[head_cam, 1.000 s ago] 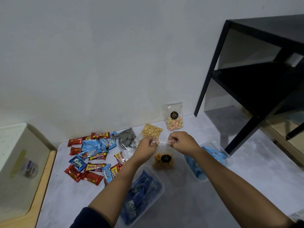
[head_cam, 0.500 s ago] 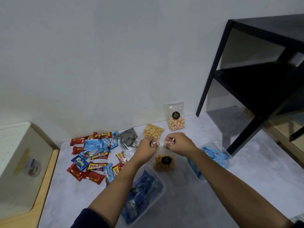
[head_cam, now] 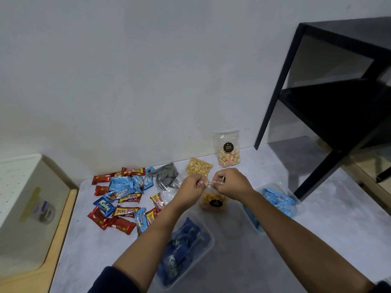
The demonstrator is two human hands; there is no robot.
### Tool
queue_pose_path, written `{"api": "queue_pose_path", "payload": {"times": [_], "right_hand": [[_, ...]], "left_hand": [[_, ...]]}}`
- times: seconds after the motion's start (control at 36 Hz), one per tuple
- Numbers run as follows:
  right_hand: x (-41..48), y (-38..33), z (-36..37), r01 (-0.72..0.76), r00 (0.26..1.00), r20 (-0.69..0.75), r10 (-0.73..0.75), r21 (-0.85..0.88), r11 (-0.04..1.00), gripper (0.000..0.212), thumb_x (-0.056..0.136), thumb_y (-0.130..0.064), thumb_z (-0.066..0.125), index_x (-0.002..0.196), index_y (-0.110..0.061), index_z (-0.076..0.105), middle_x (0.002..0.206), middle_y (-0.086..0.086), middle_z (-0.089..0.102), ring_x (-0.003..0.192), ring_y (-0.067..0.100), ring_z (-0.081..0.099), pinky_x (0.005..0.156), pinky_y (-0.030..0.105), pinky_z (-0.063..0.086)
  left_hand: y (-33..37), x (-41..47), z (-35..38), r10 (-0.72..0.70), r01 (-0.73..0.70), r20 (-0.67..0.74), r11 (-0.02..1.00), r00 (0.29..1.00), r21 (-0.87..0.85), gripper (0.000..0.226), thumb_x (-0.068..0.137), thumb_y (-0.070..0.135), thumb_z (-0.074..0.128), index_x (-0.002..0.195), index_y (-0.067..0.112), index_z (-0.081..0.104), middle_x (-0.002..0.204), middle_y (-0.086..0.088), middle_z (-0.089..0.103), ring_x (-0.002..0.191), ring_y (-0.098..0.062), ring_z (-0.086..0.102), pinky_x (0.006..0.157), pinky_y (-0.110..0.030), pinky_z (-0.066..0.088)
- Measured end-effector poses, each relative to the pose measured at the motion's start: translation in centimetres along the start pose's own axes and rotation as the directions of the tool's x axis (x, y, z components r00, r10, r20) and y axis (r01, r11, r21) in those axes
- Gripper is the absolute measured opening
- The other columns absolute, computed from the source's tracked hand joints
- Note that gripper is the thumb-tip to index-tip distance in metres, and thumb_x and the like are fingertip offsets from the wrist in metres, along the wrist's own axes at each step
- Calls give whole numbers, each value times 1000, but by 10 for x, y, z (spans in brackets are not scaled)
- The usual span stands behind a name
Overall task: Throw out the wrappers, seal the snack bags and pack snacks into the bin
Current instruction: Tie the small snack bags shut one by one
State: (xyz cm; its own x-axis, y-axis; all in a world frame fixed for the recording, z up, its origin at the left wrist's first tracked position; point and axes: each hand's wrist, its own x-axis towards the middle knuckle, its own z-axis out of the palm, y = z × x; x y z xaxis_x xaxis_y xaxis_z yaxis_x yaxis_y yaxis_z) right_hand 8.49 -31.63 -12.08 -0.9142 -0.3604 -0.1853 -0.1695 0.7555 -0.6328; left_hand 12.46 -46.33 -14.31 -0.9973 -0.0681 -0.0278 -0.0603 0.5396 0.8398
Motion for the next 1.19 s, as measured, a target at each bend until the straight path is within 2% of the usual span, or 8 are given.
{"api": "queue_pose_path", "payload": {"times": [0.19,0.33,0.47,0.61,0.75,0.89,1.0,1.19], "right_hand": [[1,-2,8,-3,998,-59,2,-12,1000,9,77,-20,62,78,-20,71,78,0,67,74,19,60,55,21,37],[2,5,4,16,1000,10,-18,149,989,5,78,-16,68,75,-20,71,78,-1,67,77,16,62,70,29,50],[2,11,-10,-11,1000,26,5,223,975,7,76,-6,71,82,-9,73,75,3,65,61,2,53,53,4,40],[3,12,-10,-22,999,42,14,203,979,4,75,-7,73,78,-10,72,70,4,61,58,6,47,55,15,38],[5,12,-8,-28,999,35,23,151,988,12,76,-3,68,71,-14,71,63,-8,60,59,4,52,60,20,43],[4,13,-5,-17,1000,8,17,124,992,21,74,-3,66,63,-21,70,70,-3,68,66,9,59,68,30,51],[0,14,-9,-11,1000,10,9,185,983,3,75,-10,74,75,-13,73,63,-5,61,58,5,49,57,17,42],[-4,15,-15,2,999,33,-9,211,977,6,74,-11,77,78,-11,74,65,-6,62,58,3,51,51,4,38]], "left_hand": [[-3,-1,-3,-12,12,29,1000,1000,-6,11,90,9,55,94,3,62,79,3,52,67,0,43,57,-5,34],[-8,-2,-8,-65,67,15,990,998,-125,11,86,8,63,91,1,68,62,13,52,52,8,48,53,-5,34],[-14,2,-20,-112,107,-17,975,994,-196,10,77,10,73,84,4,72,62,4,63,59,-4,56,68,-22,48],[-15,0,-19,-87,84,-12,981,996,-176,14,77,10,74,85,-1,73,53,11,52,46,6,46,54,-8,39],[-15,-2,-12,-49,43,-47,990,998,-132,8,79,10,71,82,3,71,66,-1,56,58,-5,46,54,-6,38],[-15,-5,-10,-4,-3,-64,994,998,-106,6,80,8,69,81,3,71,68,2,59,60,-3,49,57,-5,40],[-16,-3,-16,-29,32,23,989,999,-147,4,80,11,69,81,7,69,65,5,56,59,-2,46,59,-12,40],[-7,-2,-11,42,-35,115,997,993,-64,7,86,12,61,85,13,67,78,7,59,69,-1,51,62,-4,38]]}}
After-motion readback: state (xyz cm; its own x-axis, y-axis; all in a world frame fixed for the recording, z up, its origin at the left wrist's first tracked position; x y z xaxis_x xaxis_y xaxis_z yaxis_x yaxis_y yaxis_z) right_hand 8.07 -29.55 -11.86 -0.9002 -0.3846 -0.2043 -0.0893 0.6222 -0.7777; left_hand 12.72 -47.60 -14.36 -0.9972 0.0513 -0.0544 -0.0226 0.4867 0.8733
